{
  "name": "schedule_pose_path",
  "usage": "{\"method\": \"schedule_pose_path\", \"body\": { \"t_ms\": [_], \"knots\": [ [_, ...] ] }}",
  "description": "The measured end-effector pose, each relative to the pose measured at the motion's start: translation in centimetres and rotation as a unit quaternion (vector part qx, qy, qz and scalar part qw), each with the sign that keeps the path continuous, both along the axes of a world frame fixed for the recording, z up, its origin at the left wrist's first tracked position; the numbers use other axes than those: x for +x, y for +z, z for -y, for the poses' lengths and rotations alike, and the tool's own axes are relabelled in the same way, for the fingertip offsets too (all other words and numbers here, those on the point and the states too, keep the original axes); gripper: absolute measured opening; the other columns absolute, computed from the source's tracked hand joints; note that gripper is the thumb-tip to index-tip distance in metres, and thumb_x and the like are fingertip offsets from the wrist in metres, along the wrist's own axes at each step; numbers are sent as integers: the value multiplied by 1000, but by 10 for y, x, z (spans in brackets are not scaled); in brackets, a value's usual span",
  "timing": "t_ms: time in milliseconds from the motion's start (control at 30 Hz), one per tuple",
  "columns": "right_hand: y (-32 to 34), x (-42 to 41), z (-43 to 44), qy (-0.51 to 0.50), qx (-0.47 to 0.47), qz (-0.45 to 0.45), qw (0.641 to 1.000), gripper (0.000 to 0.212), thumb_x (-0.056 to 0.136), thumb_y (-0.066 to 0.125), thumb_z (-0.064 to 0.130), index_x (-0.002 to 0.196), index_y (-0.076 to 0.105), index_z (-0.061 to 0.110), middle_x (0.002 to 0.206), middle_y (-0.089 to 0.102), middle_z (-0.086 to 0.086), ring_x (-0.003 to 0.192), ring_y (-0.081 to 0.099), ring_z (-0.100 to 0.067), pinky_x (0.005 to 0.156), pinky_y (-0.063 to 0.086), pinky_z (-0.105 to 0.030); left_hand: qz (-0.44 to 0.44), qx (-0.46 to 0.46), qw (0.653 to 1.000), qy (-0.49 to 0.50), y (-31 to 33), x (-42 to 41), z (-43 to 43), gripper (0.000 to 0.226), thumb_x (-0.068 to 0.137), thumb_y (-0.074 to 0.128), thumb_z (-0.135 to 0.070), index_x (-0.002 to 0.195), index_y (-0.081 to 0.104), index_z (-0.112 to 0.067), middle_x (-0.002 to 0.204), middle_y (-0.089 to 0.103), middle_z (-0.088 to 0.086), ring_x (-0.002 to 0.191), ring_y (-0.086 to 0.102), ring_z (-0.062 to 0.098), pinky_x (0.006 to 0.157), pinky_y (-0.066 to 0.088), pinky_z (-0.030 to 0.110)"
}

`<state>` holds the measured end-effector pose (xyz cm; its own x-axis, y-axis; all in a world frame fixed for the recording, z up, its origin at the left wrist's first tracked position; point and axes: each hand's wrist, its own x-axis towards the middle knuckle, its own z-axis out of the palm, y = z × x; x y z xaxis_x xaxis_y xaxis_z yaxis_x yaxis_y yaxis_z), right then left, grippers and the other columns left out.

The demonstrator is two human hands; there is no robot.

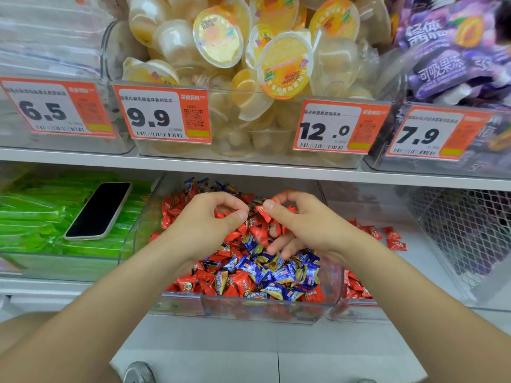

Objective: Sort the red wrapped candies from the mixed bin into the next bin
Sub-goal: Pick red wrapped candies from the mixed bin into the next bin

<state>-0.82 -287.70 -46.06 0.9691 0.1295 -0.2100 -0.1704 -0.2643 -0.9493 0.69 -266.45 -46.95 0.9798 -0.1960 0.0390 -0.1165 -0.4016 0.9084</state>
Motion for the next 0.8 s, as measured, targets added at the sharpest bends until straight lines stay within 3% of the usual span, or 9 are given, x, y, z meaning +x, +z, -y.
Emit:
{"method": "schedule_pose_path", "body": {
  "t_ms": [67, 167, 267, 367, 467, 533, 633, 700, 800],
  "knots": [
    [2, -6, 5, -12, 6, 3, 1000, 28, 105, 65, 35, 123, 51, 18, 85, 70, -18, 73, 78, -43, 52, 63, -38, -14, -18, 1000, 1, -1, -4, 8, 9, 99, 72, -25, 97, 78, -32, 97, 72, -10, 95, 67, 9, 84, 51, 27],
    [7, -18, 12, -35, 12, 51, 998, 22, 103, 70, 24, 118, 56, 16, 95, 69, -19, 69, 77, -38, 49, 61, -36, 0, -19, 1000, 13, 1, -12, 22, 13, 100, 70, -21, 99, 77, -32, 100, 72, -8, 93, 66, 8, 80, 47, 22],
    [16, -33, 23, -45, -9, 74, 996, 8, 101, 70, 16, 109, 69, 16, 79, 68, -11, 55, 62, -26, 43, 47, -28, 22, -32, 999, 17, 6, -21, 36, 15, 100, 70, -21, 99, 76, -35, 102, 71, -12, 81, 61, -3, 74, 44, 21],
    [23, -48, 44, -106, -35, 11, 994, 9, 96, 65, 22, 101, 72, 19, 69, 68, -5, 48, 43, -17, 42, 30, -21, 49, -11, 999, -10, 10, -31, 56, 16, 98, 70, -24, 98, 74, -39, 89, 72, 2, 60, 54, 9, 63, 50, 38],
    [27, -53, 73, -173, -126, 22, 977, 14, 91, 65, 27, 88, 71, 15, 65, 69, -2, 48, 48, -18, 44, 38, -24, 101, 5, 992, -71, 17, -47, 87, 24, 98, 67, -15, 93, 71, -38, 82, 64, -3, 52, 46, 4, 51, 41, 21],
    [24, -49, 95, -218, -216, 70, 949, 9, 87, 69, 27, 89, 72, 19, 71, 70, 5, 65, 62, -20, 61, 50, -31, 166, 25, 980, -104, 24, -57, 109, 29, 96, 64, -8, 94, 69, -36, 94, 61, -11, 69, 55, 2, 64, 40, 12],
    [14, -43, 126, -199, -354, 61, 912, 13, 89, 70, 21, 101, 71, 24, 82, 64, 11, 88, 63, -21, 78, 45, -28, 242, 79, 955, -156, 23, -58, 140, 32, 93, 58, 0, 103, 67, -29, 109, 56, -14, 103, 55, -1, 82, 35, 5],
    [6, -40, 144, -189, -301, -4, 935, 17, 91, 72, 17, 107, 71, 20, 76, 63, 4, 72, 59, -21, 70, 46, -32, 246, 100, 948, -178, 17, -51, 160, 35, 96, 56, -2, 118, 62, -28, 118, 51, -10, 109, 52, -1, 92, 35, 6],
    [0, -40, 161, -197, -147, -71, 967, 26, 94, 75, 11, 118, 66, 14, 85, 67, -10, 64, 54, -25, 66, 44, -40, 219, 164, 938, -212, 11, -33, 182, 57, 100, 64, -23, 149, 39, -33, 135, 43, -6, 115, 53, 12, 103, 41, 26]
  ]
}}
